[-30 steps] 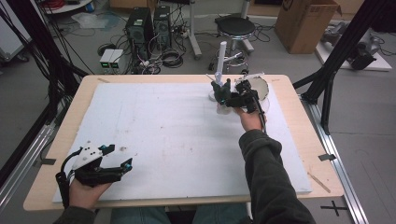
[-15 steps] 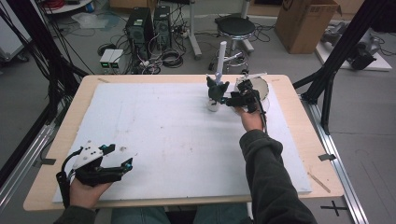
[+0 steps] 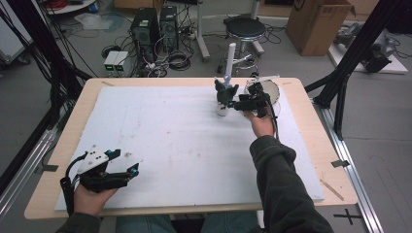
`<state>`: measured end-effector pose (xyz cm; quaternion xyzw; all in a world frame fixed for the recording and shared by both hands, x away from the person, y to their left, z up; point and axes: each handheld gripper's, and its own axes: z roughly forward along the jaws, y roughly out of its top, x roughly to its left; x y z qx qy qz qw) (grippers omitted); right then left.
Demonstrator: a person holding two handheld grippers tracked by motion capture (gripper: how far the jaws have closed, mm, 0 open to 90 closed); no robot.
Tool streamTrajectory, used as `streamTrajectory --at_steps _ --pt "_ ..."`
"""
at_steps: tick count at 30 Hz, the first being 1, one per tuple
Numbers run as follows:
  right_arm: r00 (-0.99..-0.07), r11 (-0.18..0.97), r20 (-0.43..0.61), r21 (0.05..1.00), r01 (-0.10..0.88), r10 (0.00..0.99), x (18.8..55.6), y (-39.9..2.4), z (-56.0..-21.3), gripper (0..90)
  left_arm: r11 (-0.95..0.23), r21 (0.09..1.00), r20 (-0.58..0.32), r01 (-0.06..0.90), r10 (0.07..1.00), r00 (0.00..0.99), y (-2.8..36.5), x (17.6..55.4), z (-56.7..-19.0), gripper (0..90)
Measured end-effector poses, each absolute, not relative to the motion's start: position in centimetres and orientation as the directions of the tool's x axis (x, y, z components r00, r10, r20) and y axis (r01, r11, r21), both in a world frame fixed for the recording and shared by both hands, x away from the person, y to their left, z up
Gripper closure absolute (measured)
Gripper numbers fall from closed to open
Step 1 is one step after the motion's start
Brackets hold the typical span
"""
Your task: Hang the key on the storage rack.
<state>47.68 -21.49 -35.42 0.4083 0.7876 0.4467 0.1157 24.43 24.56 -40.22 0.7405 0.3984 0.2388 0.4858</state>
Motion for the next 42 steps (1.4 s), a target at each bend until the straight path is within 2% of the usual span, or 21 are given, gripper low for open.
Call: streamTrajectory --at_steps 16,21,42 --pt "-0.673 0.279 0.204 0.796 0.537 0.711 46.9 -20.2 -35.1 23.0 -0.207 0.909 -0.036 0.362 0.826 0.563 24.6 24.5 -40.3 18.0" --pt "-0.685 0.313 0.160 0.800 0.512 0.711 46.3 -19.6 -34.7 21.7 -0.213 0.908 -0.034 0.361 0.821 0.569 24.6 24.5 -40.3 18.0" --pt "-0.697 0.285 0.182 0.820 0.497 0.694 44.2 -19.5 -33.8 13.8 -0.209 0.909 -0.034 0.360 0.825 0.563 24.6 24.2 -40.3 18.0"
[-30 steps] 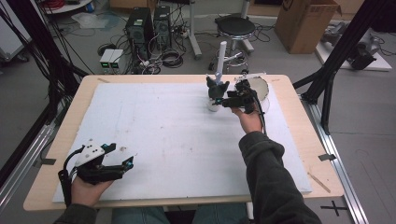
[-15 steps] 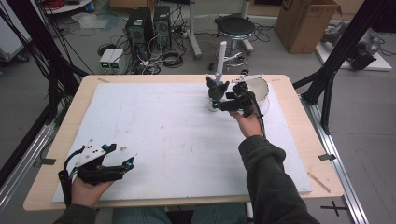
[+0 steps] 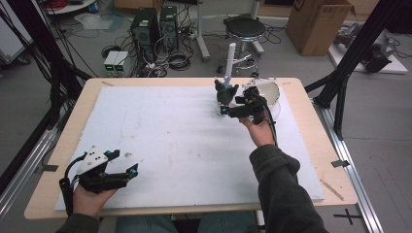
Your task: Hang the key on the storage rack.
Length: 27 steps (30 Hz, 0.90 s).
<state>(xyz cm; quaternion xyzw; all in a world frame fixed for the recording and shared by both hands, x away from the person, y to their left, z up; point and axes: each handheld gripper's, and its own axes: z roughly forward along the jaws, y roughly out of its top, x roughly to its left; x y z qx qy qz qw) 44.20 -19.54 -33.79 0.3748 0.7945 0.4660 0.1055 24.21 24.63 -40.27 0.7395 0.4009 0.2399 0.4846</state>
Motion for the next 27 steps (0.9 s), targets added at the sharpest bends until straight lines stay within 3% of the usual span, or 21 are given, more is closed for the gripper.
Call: streamTrajectory --at_steps 27 --pt "-0.718 0.294 0.185 0.823 0.487 0.671 41.9 -19.3 -34.1 12.2 -0.216 0.907 -0.030 0.363 0.825 0.565 24.5 24.2 -40.3 17.9"
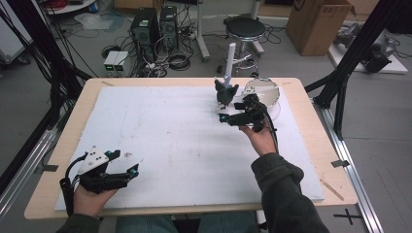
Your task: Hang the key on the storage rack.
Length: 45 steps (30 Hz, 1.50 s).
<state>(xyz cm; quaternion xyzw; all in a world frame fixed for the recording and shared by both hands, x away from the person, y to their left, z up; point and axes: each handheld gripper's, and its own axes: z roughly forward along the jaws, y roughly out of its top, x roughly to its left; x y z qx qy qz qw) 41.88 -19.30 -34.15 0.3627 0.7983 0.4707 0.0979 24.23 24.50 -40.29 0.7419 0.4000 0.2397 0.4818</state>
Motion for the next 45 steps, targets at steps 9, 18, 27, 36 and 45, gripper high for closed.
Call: streamTrajectory --at_steps 9,18,27,36,45 --pt "-0.724 0.302 0.180 0.822 0.482 0.666 41.0 -19.4 -34.6 12.2 -0.217 0.907 -0.032 0.362 0.820 0.571 24.4 24.3 -40.3 18.0" --pt "-0.720 0.296 0.181 0.825 0.482 0.669 39.8 -19.9 -34.9 12.2 -0.217 0.906 -0.033 0.363 0.819 0.574 24.2 24.3 -40.3 18.0" --pt "-0.732 0.311 0.180 0.820 0.480 0.657 38.9 -19.9 -35.7 12.1 -0.215 0.905 -0.033 0.367 0.825 0.565 24.5 24.3 -40.3 17.8" --pt "-0.753 0.346 0.143 0.822 0.452 0.642 37.7 -19.4 -35.2 12.0 -0.211 0.906 -0.037 0.368 0.824 0.565 24.7 24.3 -40.3 17.7" --pt "-0.759 0.348 0.141 0.826 0.444 0.635 36.7 -19.7 -35.8 12.0 -0.209 0.905 -0.038 0.370 0.828 0.560 24.7 24.2 -40.3 17.6"
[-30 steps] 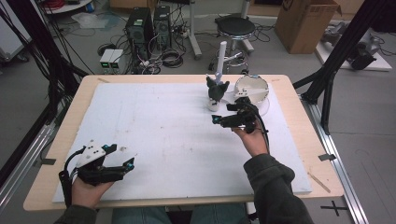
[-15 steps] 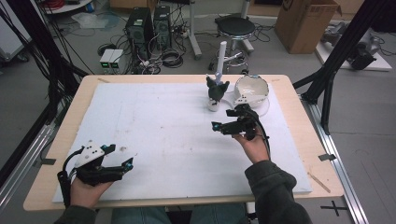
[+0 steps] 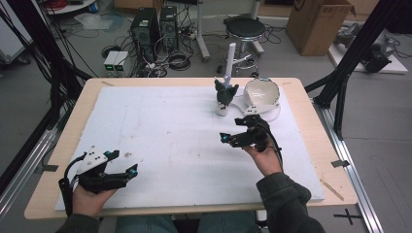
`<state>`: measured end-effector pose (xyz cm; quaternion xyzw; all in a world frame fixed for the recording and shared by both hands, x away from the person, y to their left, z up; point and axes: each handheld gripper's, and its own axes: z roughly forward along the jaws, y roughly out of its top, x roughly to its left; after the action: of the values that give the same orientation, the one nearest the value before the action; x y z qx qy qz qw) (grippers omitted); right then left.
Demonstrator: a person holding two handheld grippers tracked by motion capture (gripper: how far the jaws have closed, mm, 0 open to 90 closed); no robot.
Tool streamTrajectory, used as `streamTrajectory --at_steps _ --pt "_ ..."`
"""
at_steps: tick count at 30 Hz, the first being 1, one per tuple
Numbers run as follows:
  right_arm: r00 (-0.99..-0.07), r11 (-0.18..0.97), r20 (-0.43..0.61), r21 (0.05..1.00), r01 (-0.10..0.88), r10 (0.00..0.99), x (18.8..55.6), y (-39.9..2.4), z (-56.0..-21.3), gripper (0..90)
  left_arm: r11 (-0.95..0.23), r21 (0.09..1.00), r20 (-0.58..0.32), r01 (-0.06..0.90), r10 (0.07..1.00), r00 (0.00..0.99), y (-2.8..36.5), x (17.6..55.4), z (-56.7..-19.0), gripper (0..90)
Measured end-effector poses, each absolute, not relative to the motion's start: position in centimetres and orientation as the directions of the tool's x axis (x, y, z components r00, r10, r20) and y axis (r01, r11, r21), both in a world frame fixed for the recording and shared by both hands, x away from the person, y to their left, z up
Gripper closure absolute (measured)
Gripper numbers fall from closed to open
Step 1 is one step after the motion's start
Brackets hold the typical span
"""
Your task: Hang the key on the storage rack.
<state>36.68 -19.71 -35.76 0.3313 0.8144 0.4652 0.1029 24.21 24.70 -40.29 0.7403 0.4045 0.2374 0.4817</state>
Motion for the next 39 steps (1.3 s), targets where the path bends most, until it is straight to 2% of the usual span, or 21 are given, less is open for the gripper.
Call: streamTrajectory --at_steps 39 --pt "-0.756 0.341 0.128 0.835 0.431 0.642 33.3 -23.4 -39.2 11.7 -0.220 0.900 -0.035 0.377 0.824 0.565 24.6 24.2 -40.5 17.4"
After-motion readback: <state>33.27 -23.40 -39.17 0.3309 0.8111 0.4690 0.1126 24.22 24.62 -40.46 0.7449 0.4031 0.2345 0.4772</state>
